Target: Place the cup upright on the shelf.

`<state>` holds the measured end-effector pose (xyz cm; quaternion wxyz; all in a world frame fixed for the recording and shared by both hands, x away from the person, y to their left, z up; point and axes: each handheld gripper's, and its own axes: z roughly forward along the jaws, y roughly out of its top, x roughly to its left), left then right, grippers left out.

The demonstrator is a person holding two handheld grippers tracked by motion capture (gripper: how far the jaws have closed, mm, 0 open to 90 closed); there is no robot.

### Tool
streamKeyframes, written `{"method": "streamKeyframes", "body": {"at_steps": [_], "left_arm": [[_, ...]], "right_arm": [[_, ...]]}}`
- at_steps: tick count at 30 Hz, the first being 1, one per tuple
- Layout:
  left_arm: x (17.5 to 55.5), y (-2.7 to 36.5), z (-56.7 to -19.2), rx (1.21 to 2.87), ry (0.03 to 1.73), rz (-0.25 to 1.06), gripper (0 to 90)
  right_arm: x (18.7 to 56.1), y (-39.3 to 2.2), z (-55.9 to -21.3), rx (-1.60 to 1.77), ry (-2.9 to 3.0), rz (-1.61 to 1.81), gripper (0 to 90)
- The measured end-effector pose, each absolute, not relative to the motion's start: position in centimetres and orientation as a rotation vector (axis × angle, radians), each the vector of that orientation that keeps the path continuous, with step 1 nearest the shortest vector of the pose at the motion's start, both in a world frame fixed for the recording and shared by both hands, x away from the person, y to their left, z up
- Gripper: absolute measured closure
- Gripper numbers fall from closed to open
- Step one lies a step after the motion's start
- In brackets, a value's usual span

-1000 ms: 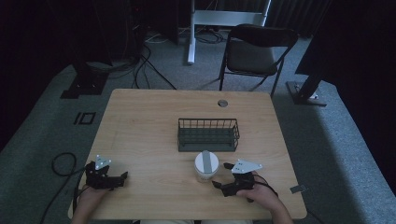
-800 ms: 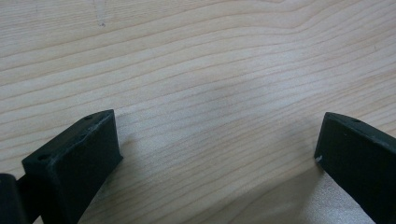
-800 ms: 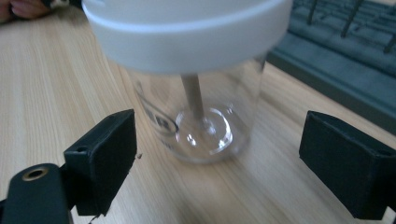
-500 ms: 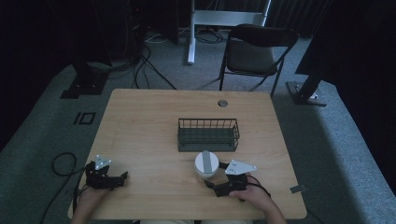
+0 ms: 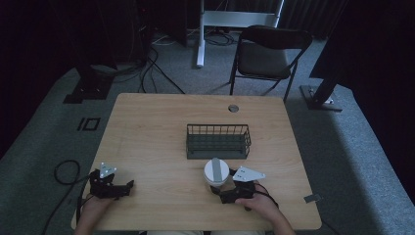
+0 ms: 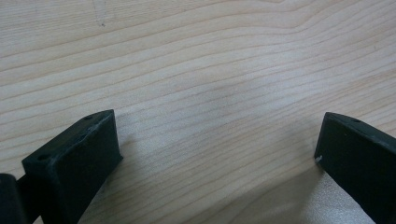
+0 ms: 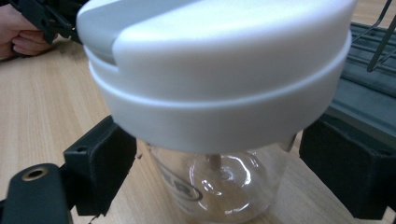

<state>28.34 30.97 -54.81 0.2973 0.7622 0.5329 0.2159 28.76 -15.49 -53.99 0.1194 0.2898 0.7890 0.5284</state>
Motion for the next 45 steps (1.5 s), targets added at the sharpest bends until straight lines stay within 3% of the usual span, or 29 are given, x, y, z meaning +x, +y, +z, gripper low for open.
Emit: {"method": "streamKeyframes", "body": {"at_steps": [19,30,45], "left_arm": [[28.3,31.0,-54.8,2.025,1.417,0.574,0.1],[28.3,31.0,-54.8,2.026,1.416,0.574,0.1],[28.3,31.0,-54.8,2.026,1.416,0.574,0.2]], "right_arm": [[28.9,-14.1,-54.5,0.889,2.265,1.537,10.8],[28.7,-13.9,-54.1,0.899,2.214,1.5,17.7],[28.9,-14.2,-53.3,0.907,2.234,1.485,18.2]]}}
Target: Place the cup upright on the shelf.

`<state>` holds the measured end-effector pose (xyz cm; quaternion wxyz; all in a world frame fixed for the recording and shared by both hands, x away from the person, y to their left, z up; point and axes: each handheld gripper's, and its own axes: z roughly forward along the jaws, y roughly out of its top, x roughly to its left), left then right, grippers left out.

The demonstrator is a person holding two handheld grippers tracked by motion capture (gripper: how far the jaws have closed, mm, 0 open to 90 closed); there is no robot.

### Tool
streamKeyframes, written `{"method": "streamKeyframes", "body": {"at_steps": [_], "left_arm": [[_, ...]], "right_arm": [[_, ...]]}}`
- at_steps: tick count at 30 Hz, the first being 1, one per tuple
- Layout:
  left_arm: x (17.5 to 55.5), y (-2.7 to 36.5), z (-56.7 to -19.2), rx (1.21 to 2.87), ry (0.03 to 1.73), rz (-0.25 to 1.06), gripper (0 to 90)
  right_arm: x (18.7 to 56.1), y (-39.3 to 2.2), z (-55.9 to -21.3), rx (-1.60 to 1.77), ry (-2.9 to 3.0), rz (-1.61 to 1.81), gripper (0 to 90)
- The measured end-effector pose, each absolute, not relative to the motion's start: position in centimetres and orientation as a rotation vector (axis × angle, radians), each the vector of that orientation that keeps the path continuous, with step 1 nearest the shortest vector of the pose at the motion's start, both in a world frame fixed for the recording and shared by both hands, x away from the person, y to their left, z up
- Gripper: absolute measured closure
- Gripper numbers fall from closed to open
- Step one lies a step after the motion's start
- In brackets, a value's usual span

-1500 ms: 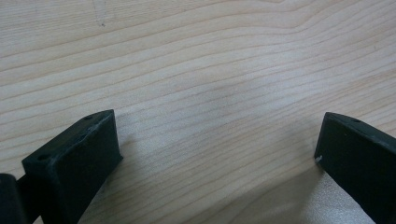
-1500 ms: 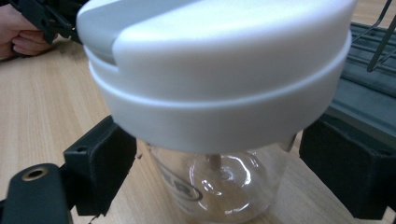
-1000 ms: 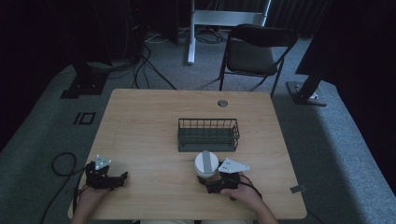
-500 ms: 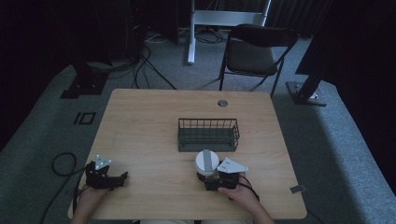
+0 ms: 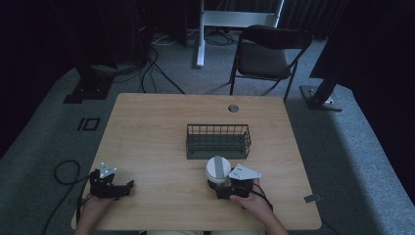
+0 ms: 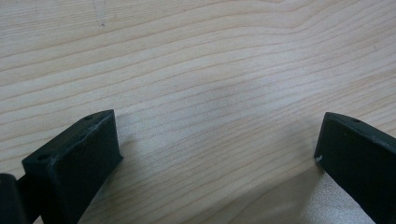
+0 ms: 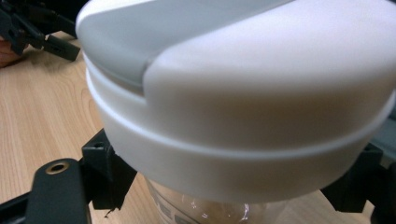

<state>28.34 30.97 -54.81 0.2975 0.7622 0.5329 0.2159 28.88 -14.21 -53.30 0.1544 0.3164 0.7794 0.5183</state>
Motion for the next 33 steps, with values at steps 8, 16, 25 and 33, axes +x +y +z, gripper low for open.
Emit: {"method": "streamKeyframes", "body": {"at_steps": [8,16,25,33], "left_arm": [[28.3,31.0,-54.8,2.025,1.417,0.574,0.2],[28.3,31.0,-54.8,2.025,1.417,0.574,0.1],[28.3,31.0,-54.8,2.025,1.417,0.574,0.2],[28.3,31.0,-54.8,2.025,1.417,0.574,0.1]], "right_arm": [[29.2,-14.4,-51.8,0.922,2.218,1.503,18.2],[29.6,-14.8,-50.6,0.929,2.2,1.493,18.3],[30.5,-15.0,-48.4,0.933,2.154,1.495,18.3],[31.4,-14.6,-46.7,0.913,2.128,1.494,18.2]]}}
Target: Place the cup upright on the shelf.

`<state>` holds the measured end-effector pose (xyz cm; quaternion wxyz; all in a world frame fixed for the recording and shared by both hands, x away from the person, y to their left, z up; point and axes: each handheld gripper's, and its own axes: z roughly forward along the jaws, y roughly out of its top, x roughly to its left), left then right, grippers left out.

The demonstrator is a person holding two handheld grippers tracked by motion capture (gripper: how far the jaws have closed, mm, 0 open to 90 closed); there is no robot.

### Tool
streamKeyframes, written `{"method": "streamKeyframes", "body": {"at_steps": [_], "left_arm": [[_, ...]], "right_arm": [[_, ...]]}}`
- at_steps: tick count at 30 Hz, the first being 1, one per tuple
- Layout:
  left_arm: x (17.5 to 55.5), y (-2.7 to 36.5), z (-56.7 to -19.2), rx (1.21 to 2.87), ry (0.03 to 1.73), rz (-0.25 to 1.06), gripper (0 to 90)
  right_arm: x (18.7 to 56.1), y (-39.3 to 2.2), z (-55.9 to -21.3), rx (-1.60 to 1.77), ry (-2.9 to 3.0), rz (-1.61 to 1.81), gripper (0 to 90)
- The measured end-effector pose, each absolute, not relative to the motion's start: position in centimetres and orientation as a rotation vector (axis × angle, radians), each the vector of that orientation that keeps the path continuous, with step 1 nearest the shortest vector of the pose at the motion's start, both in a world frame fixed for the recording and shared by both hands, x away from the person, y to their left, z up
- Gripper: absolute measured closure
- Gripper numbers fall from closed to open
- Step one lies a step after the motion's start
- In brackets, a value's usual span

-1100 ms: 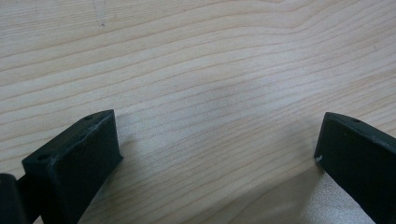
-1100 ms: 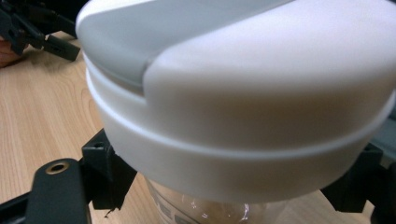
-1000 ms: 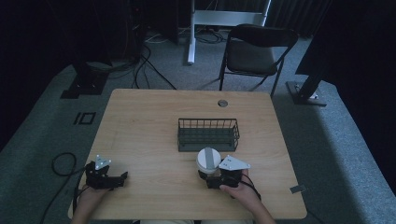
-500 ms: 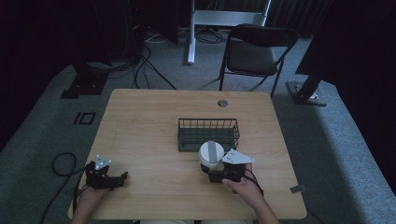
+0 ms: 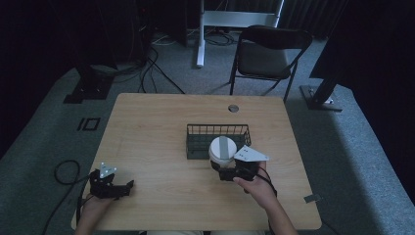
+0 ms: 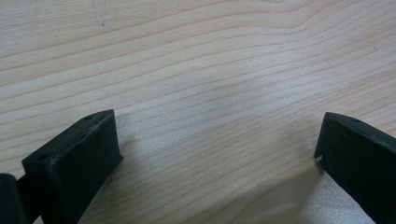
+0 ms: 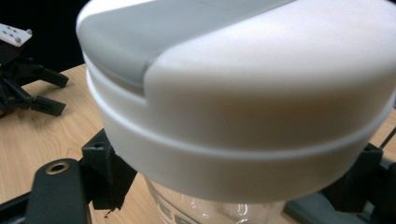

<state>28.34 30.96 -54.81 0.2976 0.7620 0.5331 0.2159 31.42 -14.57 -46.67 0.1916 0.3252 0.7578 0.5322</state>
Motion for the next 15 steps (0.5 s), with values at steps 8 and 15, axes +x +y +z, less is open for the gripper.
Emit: {"method": "streamKeyframes", "body": {"at_steps": [8,15], "left_arm": [[28.3,31.0,-54.8,2.025,1.416,0.574,0.1],[28.3,31.0,-54.8,2.025,1.416,0.574,0.1]], "right_arm": [[32.9,-13.9,-44.8,0.923,2.08,1.487,18.3],[34.0,-13.7,-43.6,0.929,2.056,1.483,18.3]]}}
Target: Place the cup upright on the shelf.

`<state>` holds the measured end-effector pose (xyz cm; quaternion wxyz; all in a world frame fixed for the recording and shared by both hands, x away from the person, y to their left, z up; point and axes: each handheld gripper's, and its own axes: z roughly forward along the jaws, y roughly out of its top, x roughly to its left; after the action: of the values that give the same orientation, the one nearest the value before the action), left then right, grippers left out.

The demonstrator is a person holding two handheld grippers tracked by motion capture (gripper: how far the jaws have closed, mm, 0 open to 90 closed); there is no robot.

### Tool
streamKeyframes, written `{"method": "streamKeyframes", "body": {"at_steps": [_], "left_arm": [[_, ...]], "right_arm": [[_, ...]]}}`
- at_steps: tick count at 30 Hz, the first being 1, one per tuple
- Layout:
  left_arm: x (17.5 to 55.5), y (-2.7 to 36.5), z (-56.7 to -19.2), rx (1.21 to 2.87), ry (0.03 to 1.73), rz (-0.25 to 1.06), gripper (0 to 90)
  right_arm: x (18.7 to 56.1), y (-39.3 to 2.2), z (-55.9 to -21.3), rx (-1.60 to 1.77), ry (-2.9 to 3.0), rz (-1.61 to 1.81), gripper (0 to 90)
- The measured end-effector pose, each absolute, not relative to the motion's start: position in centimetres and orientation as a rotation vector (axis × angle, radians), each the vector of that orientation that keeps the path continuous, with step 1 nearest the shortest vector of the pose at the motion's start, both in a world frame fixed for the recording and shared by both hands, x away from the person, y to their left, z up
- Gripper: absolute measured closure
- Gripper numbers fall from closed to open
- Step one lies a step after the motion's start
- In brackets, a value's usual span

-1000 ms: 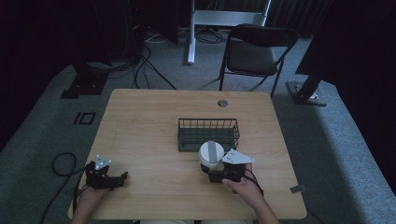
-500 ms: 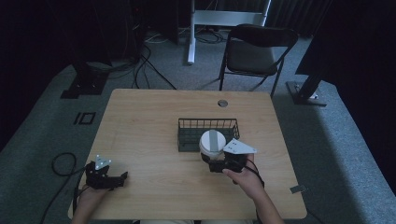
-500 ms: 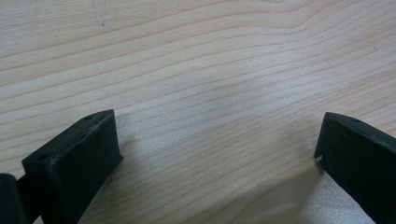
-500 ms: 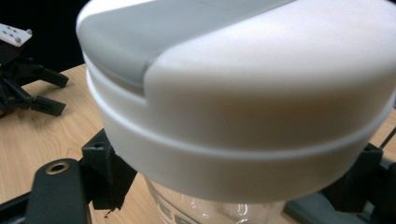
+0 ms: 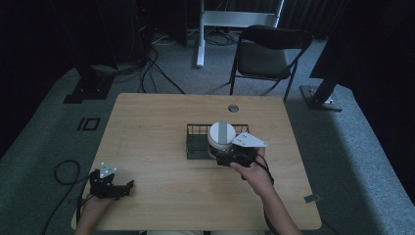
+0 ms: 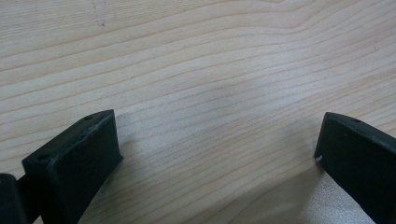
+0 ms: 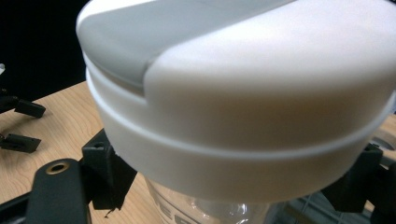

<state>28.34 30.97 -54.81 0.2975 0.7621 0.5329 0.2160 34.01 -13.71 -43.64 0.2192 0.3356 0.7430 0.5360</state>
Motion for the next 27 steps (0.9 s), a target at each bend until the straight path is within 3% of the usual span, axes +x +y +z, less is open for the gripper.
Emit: {"method": "streamKeyframes", "body": {"at_steps": [7,27], "left_arm": [[28.3,31.0,-54.8,2.026,1.416,0.574,0.1],[28.3,30.9,-54.8,2.023,1.418,0.572,0.2]], "right_arm": [[35.4,-13.3,-42.7,0.975,2.006,1.447,18.3],[38.9,-12.2,-44.5,1.129,1.907,1.256,18.3]]}}
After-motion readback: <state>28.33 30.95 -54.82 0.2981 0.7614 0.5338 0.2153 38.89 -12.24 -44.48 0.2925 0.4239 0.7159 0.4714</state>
